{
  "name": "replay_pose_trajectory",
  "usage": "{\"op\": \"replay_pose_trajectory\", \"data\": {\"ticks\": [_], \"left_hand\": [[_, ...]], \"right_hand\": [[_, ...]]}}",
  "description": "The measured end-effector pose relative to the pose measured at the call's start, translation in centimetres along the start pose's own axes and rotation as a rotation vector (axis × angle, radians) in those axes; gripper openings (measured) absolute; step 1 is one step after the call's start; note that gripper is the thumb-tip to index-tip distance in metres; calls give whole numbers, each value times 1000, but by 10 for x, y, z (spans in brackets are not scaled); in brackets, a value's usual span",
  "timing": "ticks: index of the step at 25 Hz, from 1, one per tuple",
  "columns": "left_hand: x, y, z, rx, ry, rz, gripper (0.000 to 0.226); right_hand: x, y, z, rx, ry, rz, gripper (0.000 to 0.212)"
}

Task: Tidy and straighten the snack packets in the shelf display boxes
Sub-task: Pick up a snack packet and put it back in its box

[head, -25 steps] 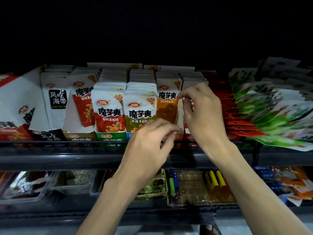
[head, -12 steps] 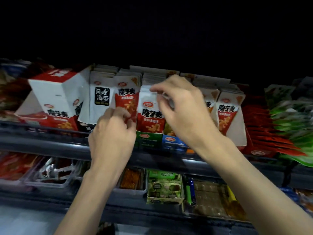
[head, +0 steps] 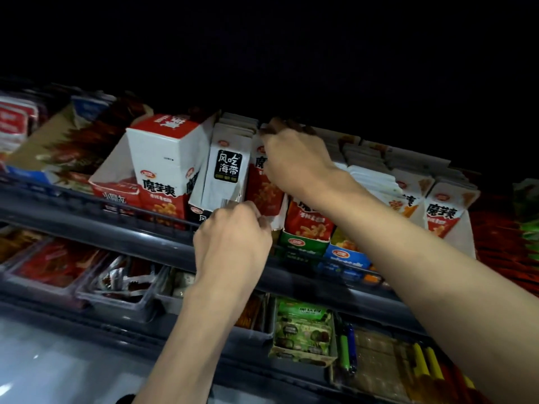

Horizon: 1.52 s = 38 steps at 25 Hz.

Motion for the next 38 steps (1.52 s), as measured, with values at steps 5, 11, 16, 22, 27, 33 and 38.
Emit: {"op": "replay_pose_trajectory", "data": {"ticks": [5,11,16,22,27,33,38], "left_hand": [[-1,0,-1,43,3,-18,24],[1,1,-1,106,4,-32,17],[1,2,16,350,164,-30,34],[17,9,37,877,275,-200,53],[44,42,26,1069,-145,-379,9],[66,75,-9,1107,-590,-427,12],[80,95,-34,993,-672,-403,21]], "right_hand": [[9,-9,7,99,136,38,36],[13,0,6,128,178,28,25],[29,12,26,-144,568,5,18],[97,26,94,-489,1016,88,11],[166,56,86,-943,1096,-133,9],[199,87,36,-1645,995,-602,30],[220,96,17,-1568,758,-670,11]]}}
Point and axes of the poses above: each hand's wrist, its own x-axis away from the middle knuckle, its own z-axis out of the back of the hand, y = z × x, the point moved 6 cm from there along -x, towards the middle knuckle, and after that the axes turned 13 degrees about z, right-handed, at the moved point
